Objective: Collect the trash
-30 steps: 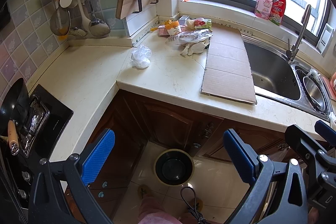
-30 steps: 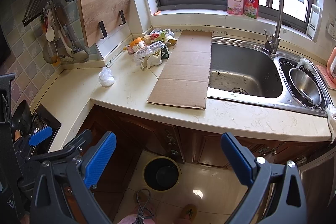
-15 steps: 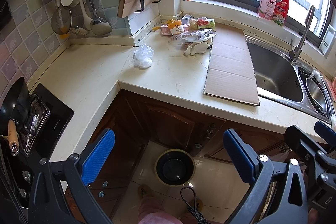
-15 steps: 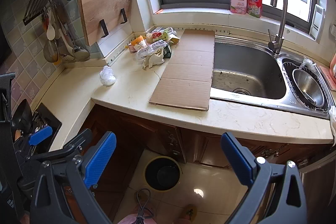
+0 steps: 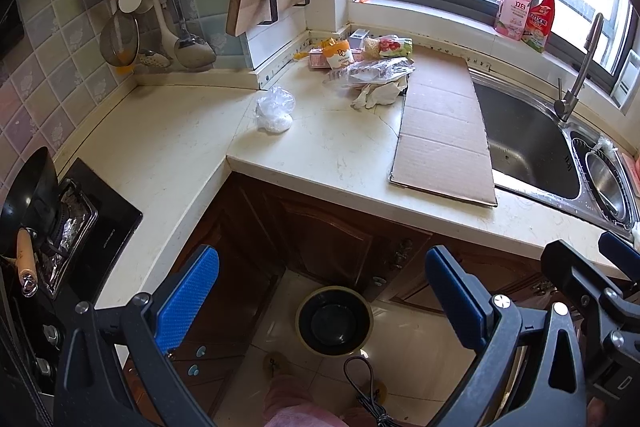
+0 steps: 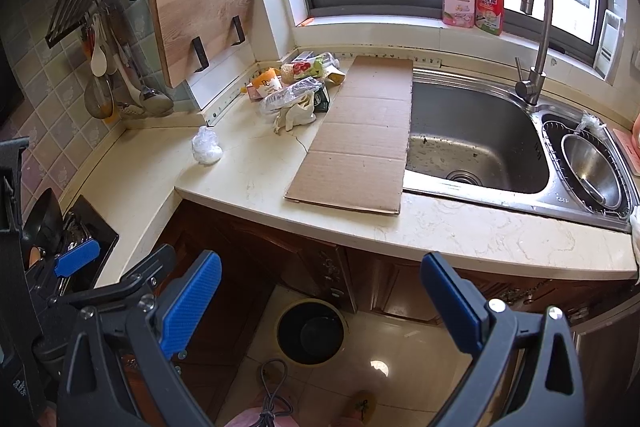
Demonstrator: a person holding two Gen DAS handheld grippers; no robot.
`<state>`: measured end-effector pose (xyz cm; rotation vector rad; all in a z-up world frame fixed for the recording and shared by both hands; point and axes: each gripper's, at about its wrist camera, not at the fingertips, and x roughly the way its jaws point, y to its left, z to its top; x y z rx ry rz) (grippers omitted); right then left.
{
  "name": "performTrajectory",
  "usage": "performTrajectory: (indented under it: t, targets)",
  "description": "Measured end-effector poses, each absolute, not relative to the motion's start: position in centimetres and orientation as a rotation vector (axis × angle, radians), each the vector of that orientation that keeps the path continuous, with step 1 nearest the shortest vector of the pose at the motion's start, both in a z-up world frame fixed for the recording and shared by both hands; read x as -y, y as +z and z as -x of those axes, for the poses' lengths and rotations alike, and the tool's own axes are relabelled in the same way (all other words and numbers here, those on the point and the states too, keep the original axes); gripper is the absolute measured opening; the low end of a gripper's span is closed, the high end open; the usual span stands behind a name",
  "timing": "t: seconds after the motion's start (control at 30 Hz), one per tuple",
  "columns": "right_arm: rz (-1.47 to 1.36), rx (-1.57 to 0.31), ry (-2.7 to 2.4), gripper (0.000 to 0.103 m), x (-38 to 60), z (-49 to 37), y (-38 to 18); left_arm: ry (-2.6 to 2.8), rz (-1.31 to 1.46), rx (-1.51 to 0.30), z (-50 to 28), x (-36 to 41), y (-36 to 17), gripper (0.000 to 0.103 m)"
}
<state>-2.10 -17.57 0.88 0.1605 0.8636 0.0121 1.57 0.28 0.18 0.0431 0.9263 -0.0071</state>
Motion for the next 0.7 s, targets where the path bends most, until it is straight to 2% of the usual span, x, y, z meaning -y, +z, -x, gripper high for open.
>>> performTrajectory:
  t: [0.7]
  targets:
    - [-0.167, -0.875, 0.03, 0.101, 17.9, 1.62, 0.66, 0.009, -0.05, -0.929, -1.95, -0.22, 0.94, 0.102]
